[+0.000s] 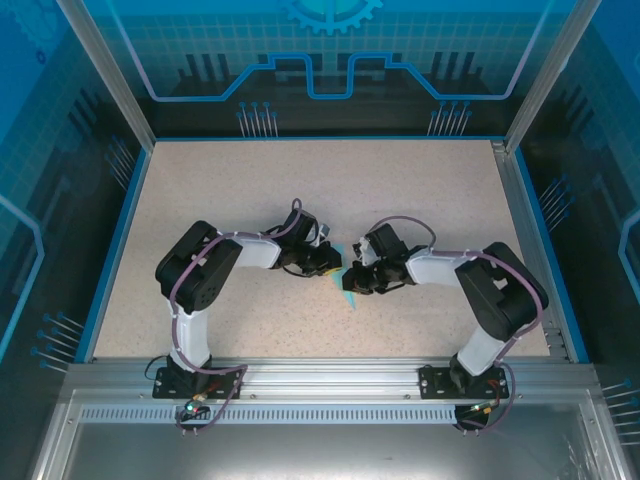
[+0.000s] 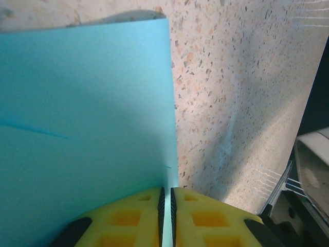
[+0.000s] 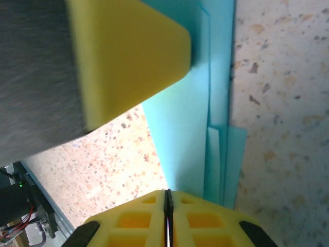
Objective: Fold a paper plane with a square sheet of paper (pick it up from the middle)
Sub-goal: Fold the wing for the fifth time at the center of the table.
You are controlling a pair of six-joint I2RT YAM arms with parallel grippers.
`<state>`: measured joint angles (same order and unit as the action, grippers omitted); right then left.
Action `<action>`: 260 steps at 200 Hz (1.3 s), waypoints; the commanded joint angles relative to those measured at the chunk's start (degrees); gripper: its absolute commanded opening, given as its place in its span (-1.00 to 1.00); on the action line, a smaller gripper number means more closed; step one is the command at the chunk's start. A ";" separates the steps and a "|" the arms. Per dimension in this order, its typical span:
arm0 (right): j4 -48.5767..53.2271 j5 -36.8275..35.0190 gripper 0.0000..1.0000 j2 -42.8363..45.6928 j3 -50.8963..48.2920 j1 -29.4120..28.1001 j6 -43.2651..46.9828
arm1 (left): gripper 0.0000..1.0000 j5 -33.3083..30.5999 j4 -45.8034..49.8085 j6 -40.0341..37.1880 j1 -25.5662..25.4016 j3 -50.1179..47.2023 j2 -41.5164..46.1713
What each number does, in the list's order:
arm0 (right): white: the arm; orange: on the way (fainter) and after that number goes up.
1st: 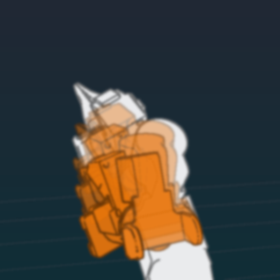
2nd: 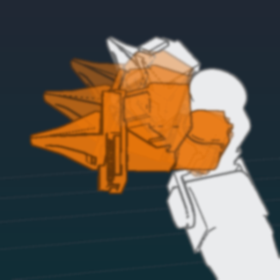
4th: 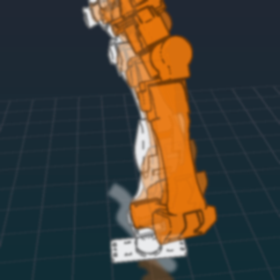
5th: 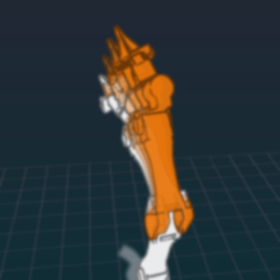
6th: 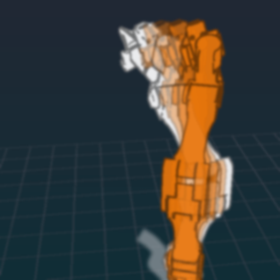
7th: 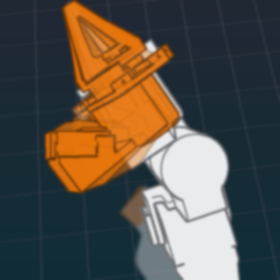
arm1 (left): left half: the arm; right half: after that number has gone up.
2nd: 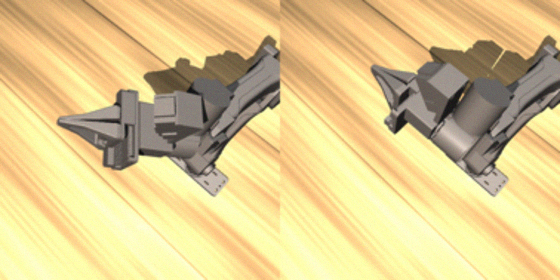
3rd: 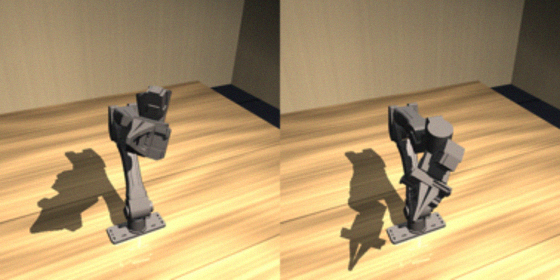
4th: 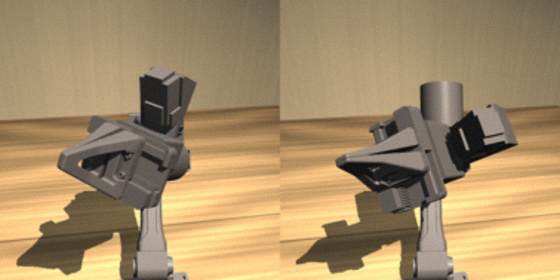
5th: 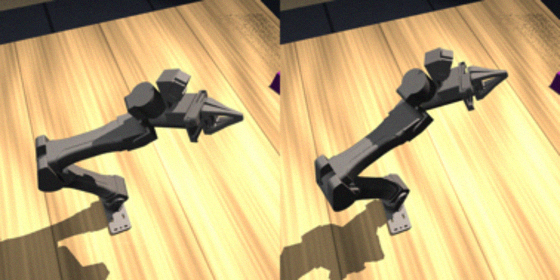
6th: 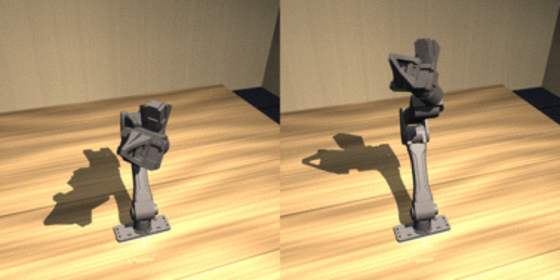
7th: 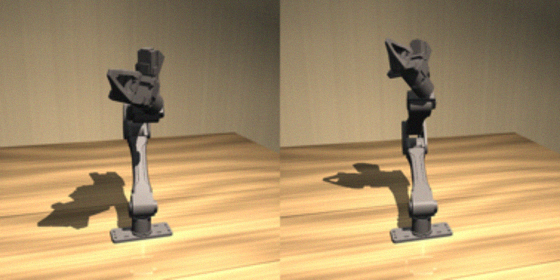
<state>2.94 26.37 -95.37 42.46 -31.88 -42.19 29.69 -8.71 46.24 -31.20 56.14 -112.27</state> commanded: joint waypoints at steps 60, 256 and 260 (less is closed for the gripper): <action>6.38 -1.76 -0.77 -6.48 5.61 -2.75 1.86 | -0.68 -4.00 4.17 -0.62 -0.13 -1.51 -2.25; 15.56 -3.52 -0.71 2.43 6.62 -6.05 7.57 | -0.72 -5.81 7.66 -2.21 -0.05 -1.08 -2.52; 15.76 -4.05 -0.71 2.04 6.82 -6.29 7.37 | -0.72 -5.85 7.70 -2.24 -0.04 -0.97 -2.52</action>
<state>14.57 23.40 -92.27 46.78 -35.90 -36.71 28.75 -8.01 46.15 -31.20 56.21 -112.25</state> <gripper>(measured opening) 0.150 0.139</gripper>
